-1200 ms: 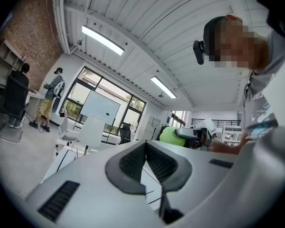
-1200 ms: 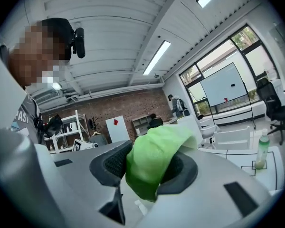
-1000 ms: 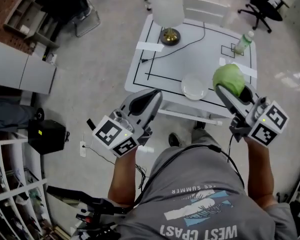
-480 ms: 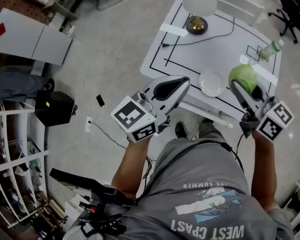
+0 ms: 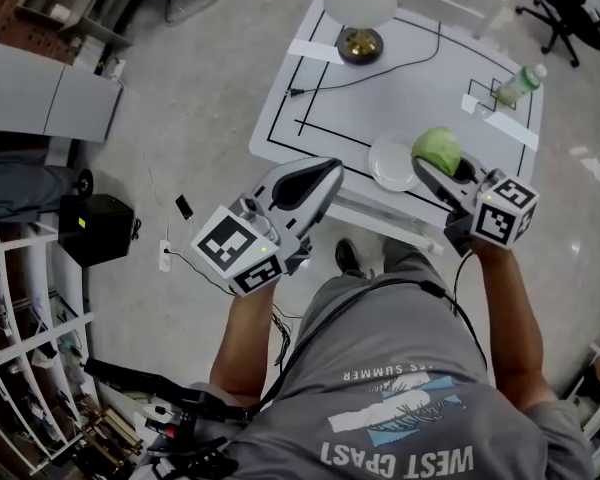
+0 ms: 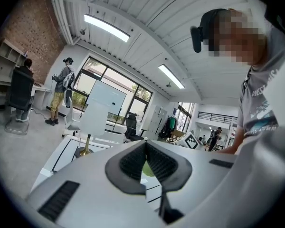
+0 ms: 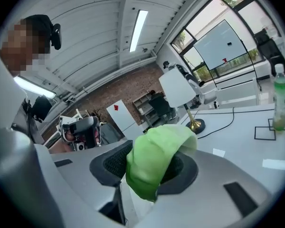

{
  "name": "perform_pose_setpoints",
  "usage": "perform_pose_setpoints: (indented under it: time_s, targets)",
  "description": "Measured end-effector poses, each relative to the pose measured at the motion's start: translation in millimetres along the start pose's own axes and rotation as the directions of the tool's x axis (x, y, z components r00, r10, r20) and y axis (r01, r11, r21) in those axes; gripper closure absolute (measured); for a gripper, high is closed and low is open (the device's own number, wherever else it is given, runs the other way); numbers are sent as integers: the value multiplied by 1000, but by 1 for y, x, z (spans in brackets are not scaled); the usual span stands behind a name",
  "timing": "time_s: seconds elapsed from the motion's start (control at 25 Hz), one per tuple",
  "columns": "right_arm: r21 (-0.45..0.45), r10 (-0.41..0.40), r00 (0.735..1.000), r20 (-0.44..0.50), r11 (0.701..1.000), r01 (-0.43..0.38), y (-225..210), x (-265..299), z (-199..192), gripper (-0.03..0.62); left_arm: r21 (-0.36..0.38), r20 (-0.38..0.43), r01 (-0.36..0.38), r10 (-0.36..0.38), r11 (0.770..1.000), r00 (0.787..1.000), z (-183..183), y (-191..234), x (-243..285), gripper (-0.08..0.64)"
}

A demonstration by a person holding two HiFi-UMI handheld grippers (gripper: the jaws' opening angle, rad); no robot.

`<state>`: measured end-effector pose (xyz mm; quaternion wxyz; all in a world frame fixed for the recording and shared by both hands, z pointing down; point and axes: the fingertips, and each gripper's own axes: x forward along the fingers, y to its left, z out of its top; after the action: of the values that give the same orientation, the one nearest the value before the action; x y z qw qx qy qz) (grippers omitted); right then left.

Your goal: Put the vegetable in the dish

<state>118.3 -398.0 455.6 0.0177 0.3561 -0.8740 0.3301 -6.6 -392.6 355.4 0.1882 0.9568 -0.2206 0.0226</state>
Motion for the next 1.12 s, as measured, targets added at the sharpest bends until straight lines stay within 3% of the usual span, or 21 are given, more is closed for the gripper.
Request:
perform_pose_setpoints:
  time_s: [0.36, 0.56, 0.84, 0.96, 1.12]
  targets:
    - [88, 13, 995, -100, 996, -4, -62, 35, -59, 443, -26, -55, -39, 37, 999, 998, -17, 2, 11, 554]
    - [155, 92, 979, -182, 986, -64, -82, 67, -95, 443, -45, -74, -65, 62, 997, 995, -25, 10, 20, 554]
    - [279, 217, 959, -182, 947, -161, -87, 101, -117, 443, -55, -89, -63, 58, 997, 994, -36, 17, 27, 554]
    - [376, 293, 945, -146, 900, -221, -82, 113, -120, 443, -66, -94, -81, 75, 995, 993, -37, 22, 25, 554]
    - [547, 388, 921, -20, 776, -315, -82, 117, -118, 443, -75, -99, -84, 77, 994, 992, -41, 24, 25, 554]
